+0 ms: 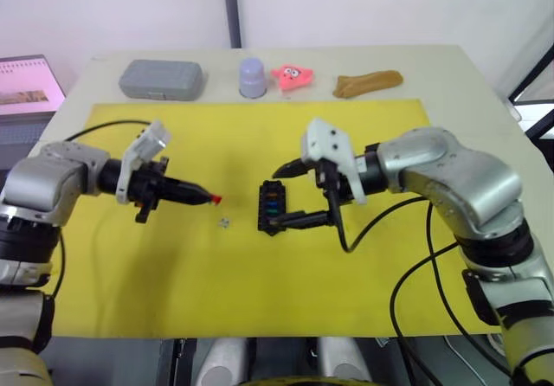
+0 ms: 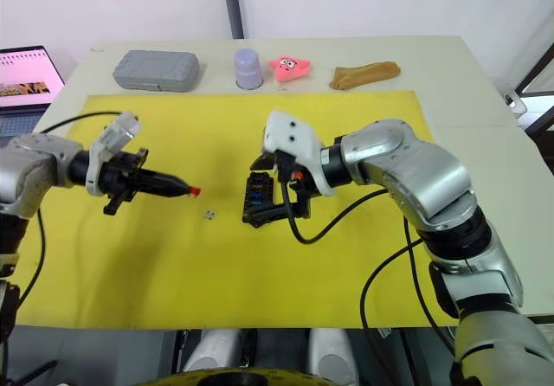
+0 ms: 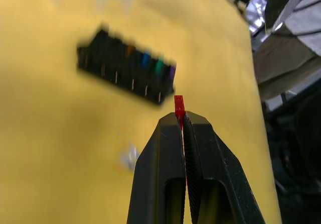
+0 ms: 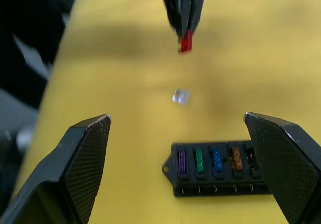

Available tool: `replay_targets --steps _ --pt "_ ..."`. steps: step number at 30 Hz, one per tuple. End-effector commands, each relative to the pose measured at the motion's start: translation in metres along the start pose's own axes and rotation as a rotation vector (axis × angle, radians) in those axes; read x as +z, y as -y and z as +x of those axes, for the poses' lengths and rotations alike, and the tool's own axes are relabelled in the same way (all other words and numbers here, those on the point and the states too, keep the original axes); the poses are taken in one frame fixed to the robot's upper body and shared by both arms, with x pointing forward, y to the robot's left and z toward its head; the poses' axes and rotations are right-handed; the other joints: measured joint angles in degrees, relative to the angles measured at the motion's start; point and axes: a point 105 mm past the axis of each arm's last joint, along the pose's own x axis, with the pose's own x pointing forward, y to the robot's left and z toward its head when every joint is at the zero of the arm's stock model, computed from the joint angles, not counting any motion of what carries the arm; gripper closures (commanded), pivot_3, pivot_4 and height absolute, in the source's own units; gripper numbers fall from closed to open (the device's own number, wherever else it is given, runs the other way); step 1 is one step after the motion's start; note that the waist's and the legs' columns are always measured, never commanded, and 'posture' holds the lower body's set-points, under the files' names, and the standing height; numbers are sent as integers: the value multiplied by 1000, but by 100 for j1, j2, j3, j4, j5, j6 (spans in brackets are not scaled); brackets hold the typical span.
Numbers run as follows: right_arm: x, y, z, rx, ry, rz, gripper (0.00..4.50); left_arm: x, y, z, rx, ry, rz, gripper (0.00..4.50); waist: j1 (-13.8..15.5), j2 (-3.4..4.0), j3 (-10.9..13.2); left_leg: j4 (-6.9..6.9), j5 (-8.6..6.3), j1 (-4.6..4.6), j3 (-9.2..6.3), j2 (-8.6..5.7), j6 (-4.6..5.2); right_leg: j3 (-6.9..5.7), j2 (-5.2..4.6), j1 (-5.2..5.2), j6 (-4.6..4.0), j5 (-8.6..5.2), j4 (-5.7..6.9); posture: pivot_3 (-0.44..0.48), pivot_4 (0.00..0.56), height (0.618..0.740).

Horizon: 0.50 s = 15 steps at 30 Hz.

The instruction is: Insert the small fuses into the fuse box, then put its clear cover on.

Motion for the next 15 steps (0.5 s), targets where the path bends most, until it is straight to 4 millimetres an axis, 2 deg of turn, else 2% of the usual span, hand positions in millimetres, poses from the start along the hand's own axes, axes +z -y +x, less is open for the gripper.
replay_targets --steps 1,6,9,11,15 --pt "14 5 -11 -23 71 66 0 24 8 2 -6 47 92 4449 -11 0 0 -1 0 1 1 0 0 0 0 -1 0 0 1 0 150 740" --pt "24 14 -15 -43 126 141 0 46 11 17 -39 92 169 4449 -2 0 0 1 0 -2 1 0 0 0 -1 -1 0 0 1 0 150 740" --pt "27 13 -12 -40 130 146 889 50 8 24 -44 99 189 4500 -4 0 0 0 0 -1 1 -1 0 0 -2 -1 0 0 0 0 150 740" --pt "28 13 -10 -38 127 150 1817 51 7 26 -46 103 195 4500 -5 0 0 1 0 -1 1 -1 0 0 -2 -1 0 0 0 0 150 740" --pt "28 12 -4 -34 130 159 1817 55 7 29 -53 115 207 4500 -11 0 0 0 0 -1 2 -1 0 0 -1 -3 0 0 1 0 150 740"
